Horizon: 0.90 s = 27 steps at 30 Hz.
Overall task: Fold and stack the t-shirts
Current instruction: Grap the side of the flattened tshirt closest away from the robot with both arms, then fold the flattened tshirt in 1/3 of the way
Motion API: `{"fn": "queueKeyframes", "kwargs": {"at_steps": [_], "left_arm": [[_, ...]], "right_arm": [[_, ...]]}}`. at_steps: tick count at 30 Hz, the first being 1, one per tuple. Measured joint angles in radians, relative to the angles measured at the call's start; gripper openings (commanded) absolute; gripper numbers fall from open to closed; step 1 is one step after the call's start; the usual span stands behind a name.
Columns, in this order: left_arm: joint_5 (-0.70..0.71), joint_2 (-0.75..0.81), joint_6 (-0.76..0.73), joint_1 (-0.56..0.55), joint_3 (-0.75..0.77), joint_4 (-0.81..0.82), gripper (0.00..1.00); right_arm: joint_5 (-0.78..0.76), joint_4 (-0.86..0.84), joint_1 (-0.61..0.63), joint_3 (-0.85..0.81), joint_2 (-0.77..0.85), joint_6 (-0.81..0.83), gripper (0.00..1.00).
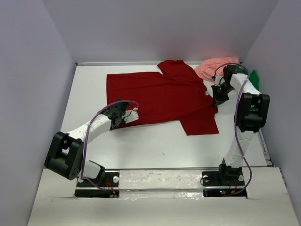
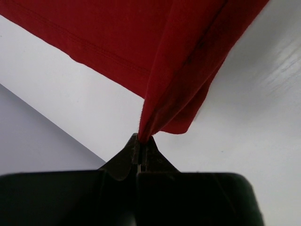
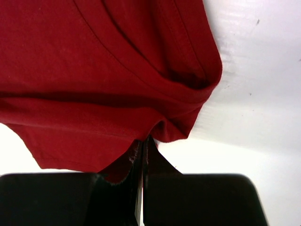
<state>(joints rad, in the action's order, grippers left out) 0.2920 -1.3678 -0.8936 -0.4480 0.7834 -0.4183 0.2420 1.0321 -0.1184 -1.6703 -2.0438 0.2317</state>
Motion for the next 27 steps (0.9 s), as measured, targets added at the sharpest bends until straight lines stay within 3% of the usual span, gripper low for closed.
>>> {"fn": "queueKeyframes", "kwargs": {"at_steps": [27], "left_arm": [[0.007,-0.205,-0.007,0.031,0.078,0.07,0.0]], "right_arm": [[-0.005,0.052,0.01,-0.17,-0.185,0.001,0.0]]}}
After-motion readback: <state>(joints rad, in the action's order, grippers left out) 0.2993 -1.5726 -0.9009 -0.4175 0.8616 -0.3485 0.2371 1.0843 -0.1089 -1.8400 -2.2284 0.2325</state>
